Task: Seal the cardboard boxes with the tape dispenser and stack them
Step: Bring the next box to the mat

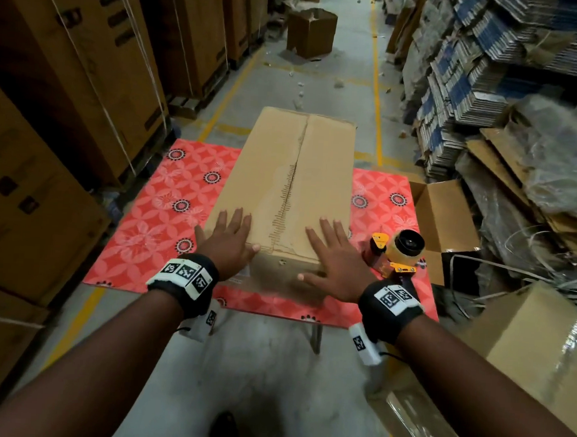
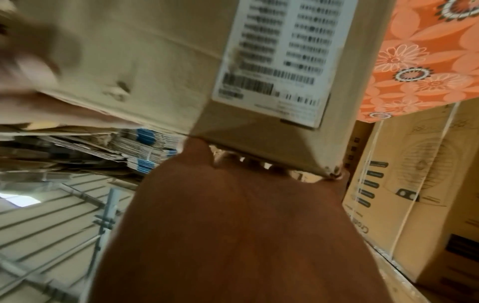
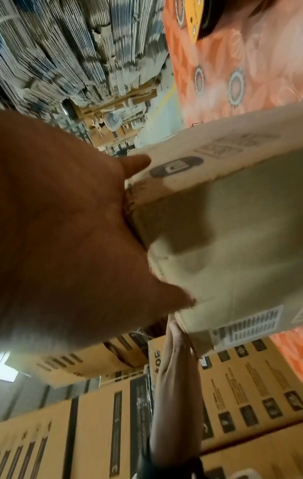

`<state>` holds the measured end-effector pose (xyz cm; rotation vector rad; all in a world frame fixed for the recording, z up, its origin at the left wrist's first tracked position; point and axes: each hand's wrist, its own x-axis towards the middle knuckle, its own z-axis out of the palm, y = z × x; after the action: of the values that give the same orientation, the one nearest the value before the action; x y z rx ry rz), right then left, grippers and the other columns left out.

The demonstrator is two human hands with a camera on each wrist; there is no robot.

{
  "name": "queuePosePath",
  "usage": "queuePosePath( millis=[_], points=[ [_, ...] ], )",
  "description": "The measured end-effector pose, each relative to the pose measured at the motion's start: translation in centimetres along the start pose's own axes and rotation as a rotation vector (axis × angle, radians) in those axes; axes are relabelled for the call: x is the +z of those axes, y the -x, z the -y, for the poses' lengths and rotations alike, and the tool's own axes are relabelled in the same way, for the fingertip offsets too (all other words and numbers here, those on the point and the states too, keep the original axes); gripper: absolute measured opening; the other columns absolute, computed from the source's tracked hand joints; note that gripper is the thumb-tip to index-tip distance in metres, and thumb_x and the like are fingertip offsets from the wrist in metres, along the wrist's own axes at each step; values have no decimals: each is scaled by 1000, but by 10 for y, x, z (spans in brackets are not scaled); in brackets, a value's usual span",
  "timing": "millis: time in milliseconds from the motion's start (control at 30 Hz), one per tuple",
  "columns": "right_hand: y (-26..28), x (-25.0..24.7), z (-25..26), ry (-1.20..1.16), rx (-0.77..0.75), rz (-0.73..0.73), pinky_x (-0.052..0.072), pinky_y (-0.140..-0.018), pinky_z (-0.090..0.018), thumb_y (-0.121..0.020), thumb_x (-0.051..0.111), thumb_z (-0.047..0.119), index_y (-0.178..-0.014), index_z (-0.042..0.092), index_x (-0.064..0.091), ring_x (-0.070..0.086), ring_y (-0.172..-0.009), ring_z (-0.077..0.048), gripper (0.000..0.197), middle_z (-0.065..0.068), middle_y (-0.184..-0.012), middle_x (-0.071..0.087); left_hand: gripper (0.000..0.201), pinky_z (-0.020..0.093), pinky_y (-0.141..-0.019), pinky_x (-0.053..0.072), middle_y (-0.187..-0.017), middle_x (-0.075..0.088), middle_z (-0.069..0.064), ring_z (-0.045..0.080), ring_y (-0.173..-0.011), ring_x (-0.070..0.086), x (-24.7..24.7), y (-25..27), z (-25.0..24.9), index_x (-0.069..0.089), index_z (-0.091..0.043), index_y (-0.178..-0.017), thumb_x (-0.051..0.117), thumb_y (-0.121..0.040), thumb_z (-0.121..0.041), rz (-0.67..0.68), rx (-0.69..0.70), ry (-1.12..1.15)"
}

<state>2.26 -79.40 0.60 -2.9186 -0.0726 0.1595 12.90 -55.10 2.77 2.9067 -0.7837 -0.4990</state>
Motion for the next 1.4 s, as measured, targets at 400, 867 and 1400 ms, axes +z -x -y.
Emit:
queuePosePath(
  millis=[400,867,1400],
  points=[
    [-23,29,76,-258,177,-229,11,-121,-57,-88,56,45,-156,22,25,-8,-151,-36,78,-13,-166,4,75,68,-112,4,-162,-5,-10,22,-150,-4,-8,-11,62,3,-32,-154,51,-97,-37,-101,36,-6],
    [-73,-42,-19,163,-37,109,28,-114,-62,-79,74,40,-159,31,7,7,-152,-31,104,-4,-167,1,126,70,-109,-3,-159,-13,20,36,-147,-11,4,5,-30,-5,-7,-153,38,-68,-89,17,-70,-99],
    [-52,34,62,224,-18,-268,34,-105,-59,-75,62,63,-150,20,32,42,-125,-40,91,-22,-145,41,125,50,-120,11,-161,-13,3,25,-148,-9,5,25,75,-1,-16,-155,44,-58,-81,-3,125,107]
  ],
)
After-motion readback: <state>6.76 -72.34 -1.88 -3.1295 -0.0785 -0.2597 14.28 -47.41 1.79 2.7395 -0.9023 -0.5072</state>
